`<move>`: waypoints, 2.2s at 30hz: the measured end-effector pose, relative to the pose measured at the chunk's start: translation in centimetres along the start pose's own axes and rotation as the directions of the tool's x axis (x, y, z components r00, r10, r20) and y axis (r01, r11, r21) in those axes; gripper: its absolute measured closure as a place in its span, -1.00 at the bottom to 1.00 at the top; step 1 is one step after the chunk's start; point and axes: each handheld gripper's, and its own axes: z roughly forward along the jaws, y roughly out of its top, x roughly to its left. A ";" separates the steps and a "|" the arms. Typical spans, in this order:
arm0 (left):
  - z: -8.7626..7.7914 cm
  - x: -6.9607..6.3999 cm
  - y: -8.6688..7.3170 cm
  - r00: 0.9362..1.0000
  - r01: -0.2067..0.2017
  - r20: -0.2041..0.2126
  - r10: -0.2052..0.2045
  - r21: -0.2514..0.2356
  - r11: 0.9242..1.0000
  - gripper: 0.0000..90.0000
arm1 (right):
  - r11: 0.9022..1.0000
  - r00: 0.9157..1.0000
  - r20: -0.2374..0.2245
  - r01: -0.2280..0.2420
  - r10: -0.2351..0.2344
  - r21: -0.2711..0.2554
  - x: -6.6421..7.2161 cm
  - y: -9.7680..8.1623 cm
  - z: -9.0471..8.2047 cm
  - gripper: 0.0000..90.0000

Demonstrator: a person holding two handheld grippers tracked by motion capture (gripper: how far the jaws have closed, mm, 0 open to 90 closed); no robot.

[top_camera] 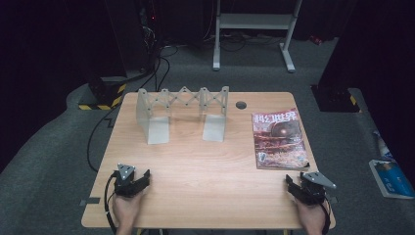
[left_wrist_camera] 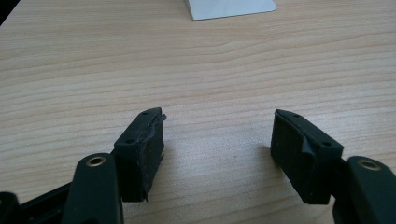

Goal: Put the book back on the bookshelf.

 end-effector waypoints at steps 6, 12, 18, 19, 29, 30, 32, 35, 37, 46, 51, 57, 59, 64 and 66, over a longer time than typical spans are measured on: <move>0.0 0.2 0.0 1.000 0.006 0.007 -0.006 -0.007 1.000 -0.23 | 1.000 1.000 -0.006 0.004 -0.004 0.002 -0.1 0.0 0.0 -0.08; 0.1 0.2 0.0 1.000 0.008 0.008 -0.008 -0.009 1.000 -0.23 | 1.000 1.000 -0.023 0.007 -0.007 0.011 -0.1 0.1 -0.1 -0.07; 0.1 0.2 0.0 1.000 0.009 0.009 -0.009 -0.010 1.000 -0.23 | 0.999 0.999 -0.038 -0.030 0.031 0.019 -0.6 0.2 -0.3 -0.01; 0.1 0.2 0.0 1.000 0.008 0.009 -0.008 -0.010 1.000 -0.23 | 0.999 0.999 -0.037 -0.034 0.035 0.020 -0.6 0.2 -0.3 -0.01; 0.1 0.2 0.0 1.000 0.005 0.007 -0.005 -0.010 1.000 -0.23 | 0.998 0.998 -0.025 -0.064 0.064 0.003 -1.3 0.6 -0.8 0.04; 0.1 0.2 0.0 1.000 0.005 0.006 -0.005 -0.010 1.000 -0.23 | 0.998 0.997 -0.022 -0.070 0.070 0.003 -1.3 0.6 -0.8 0.04; 0.1 0.2 0.0 1.000 0.004 0.005 -0.004 -0.011 1.000 -0.23 | 0.998 0.998 -0.018 -0.065 0.065 0.003 -1.5 0.8 -0.8 0.06; 0.1 0.2 0.0 1.000 0.004 0.005 -0.004 -0.011 1.000 -0.23 | 0.997 0.997 -0.008 -0.071 0.071 0.006 -1.8 1.0 -0.7 0.07; 0.1 0.2 0.0 1.000 0.004 0.005 -0.004 -0.012 1.000 -0.23 | 0.997 0.997 0.000 -0.078 0.078 0.001 -2.0 1.2 -0.7 0.07; 0.2 0.1 0.0 1.000 0.001 0.000 -0.001 -0.013 1.000 -0.23 | 0.996 0.995 0.036 -0.093 0.093 -0.007 -2.9 2.5 -0.5 0.06; 0.1 0.1 0.0 1.000 0.002 0.004 -0.002 -0.008 1.000 -0.23 | 0.994 0.993 0.042 -0.109 0.110 -0.010 -3.4 2.9 -0.1 0.06; 0.1 0.0 0.0 1.000 0.001 0.003 -0.001 -0.007 1.000 -0.23 | 0.992 0.991 0.058 -0.124 0.124 -0.001 -3.9 3.3 0.3 0.06; 0.1 0.0 0.0 1.000 0.000 0.003 0.000 -0.008 1.000 -0.23 | 0.992 0.990 0.060 -0.126 0.126 0.003 -4.2 3.5 0.5 0.05; 0.1 0.0 0.0 1.000 -0.002 0.003 0.002 -0.008 1.000 -0.23 | 0.990 0.988 0.063 -0.139 0.138 0.009 -4.7 4.1 1.1 0.04; 0.1 0.0 0.0 1.000 -0.002 0.003 0.002 -0.007 1.000 -0.23 | 0.989 0.987 0.066 -0.147 0.146 0.012 -4.9 4.3 1.4 0.04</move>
